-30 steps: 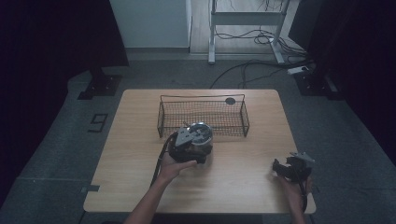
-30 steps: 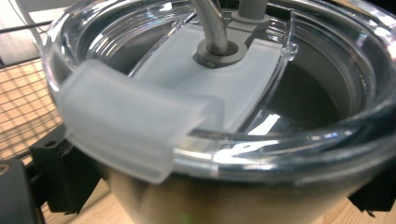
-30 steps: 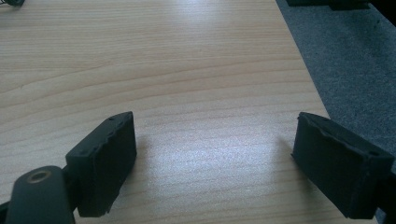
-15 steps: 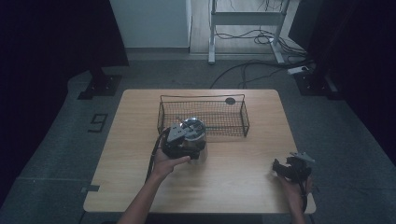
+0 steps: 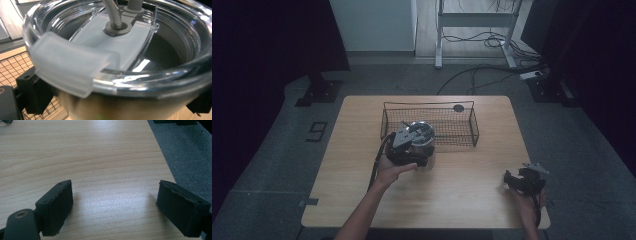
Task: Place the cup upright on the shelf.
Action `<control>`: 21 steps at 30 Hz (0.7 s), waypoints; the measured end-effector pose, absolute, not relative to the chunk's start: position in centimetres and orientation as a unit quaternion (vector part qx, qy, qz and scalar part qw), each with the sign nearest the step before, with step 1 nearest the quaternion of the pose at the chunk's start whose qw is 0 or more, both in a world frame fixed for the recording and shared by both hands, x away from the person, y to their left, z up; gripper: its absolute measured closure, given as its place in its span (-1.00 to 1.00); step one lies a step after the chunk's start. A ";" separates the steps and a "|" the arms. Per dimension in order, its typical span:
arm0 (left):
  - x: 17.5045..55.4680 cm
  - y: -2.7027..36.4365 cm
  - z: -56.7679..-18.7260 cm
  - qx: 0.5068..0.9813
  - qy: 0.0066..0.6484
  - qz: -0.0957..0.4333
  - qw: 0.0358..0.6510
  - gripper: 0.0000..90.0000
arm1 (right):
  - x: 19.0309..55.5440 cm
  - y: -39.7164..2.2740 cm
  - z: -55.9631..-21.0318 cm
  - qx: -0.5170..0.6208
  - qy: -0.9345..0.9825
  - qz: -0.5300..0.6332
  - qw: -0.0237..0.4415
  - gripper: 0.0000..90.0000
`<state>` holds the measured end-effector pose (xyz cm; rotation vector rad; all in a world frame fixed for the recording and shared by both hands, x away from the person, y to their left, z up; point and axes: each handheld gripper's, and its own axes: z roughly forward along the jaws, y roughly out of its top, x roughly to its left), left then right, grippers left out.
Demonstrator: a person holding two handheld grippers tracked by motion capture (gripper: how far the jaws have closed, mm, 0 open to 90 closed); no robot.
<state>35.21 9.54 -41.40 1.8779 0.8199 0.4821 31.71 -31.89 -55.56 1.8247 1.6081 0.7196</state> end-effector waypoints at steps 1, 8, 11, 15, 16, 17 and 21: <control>35.3 9.5 -41.3 0.775 0.338 0.197 0.496 -0.91 | 31.7 -31.9 -55.6 0.687 0.605 0.271 0.298 -0.70; 35.7 9.4 -40.5 0.775 0.336 0.204 0.495 -0.91 | 31.7 -31.9 -55.6 0.686 0.605 0.271 0.299 -0.70; 36.0 9.5 -40.2 0.774 0.337 0.204 0.496 -0.91 | 31.7 -31.9 -55.6 0.686 0.605 0.271 0.299 -0.70; 36.4 9.6 -39.9 0.773 0.341 0.201 0.496 -0.91 | 31.7 -31.9 -55.6 0.686 0.605 0.271 0.299 -0.70; 36.4 9.6 -39.9 0.773 0.341 0.201 0.496 -0.91 | 31.7 -31.9 -55.6 0.686 0.605 0.271 0.299 -0.70; 36.7 9.7 -39.7 0.772 0.343 0.195 0.498 -0.91 | 31.7 -31.9 -55.6 0.686 0.606 0.271 0.299 -0.70; 37.3 9.6 -39.4 0.771 0.345 0.196 0.498 -0.91 | 31.7 -31.9 -55.6 0.687 0.605 0.271 0.298 -0.70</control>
